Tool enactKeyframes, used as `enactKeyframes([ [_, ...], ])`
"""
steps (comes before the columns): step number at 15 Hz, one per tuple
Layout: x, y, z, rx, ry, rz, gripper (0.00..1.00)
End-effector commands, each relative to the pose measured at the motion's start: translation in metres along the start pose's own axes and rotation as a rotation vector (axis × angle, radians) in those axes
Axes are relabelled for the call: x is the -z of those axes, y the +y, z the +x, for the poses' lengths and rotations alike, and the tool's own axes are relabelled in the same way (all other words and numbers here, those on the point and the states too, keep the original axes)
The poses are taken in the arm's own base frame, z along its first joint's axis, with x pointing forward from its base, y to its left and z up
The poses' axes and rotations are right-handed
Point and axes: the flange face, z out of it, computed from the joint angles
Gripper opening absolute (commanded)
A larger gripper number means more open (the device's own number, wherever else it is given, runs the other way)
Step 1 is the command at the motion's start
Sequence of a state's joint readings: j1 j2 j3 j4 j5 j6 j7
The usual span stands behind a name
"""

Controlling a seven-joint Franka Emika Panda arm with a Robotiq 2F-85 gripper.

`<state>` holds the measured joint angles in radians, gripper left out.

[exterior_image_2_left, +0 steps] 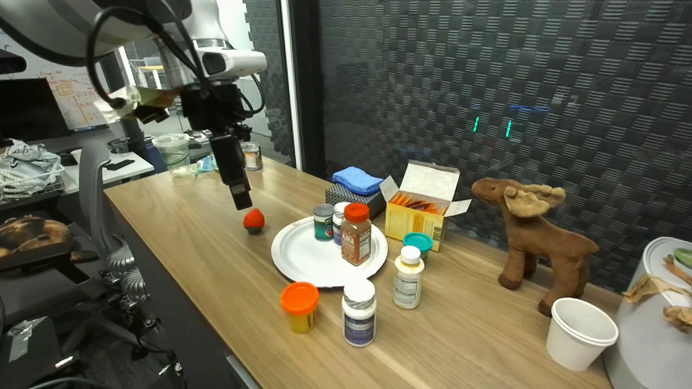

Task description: Put all the bottles and the orange plushie surrounding the white plate, on the white plate

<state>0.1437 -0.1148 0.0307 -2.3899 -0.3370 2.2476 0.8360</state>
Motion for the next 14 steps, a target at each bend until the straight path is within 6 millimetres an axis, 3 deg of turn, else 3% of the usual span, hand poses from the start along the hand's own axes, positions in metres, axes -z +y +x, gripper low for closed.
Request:
enactKeyframes([
  [1, 0.003, 0.052, -0.025, -0.096, 0.049, 0.088, 1.0],
  [8, -0.023, 0.126, -0.012, -0.201, 0.033, 0.218, 1.0],
  [10, -0.033, 0.133, -0.006, -0.189, -0.006, 0.195, 1.0],
  [11, -0.026, 0.128, -0.006, -0.133, -0.027, 0.183, 1.0],
  [14, -0.035, 0.131, -0.009, -0.152, -0.025, 0.172, 1.0],
])
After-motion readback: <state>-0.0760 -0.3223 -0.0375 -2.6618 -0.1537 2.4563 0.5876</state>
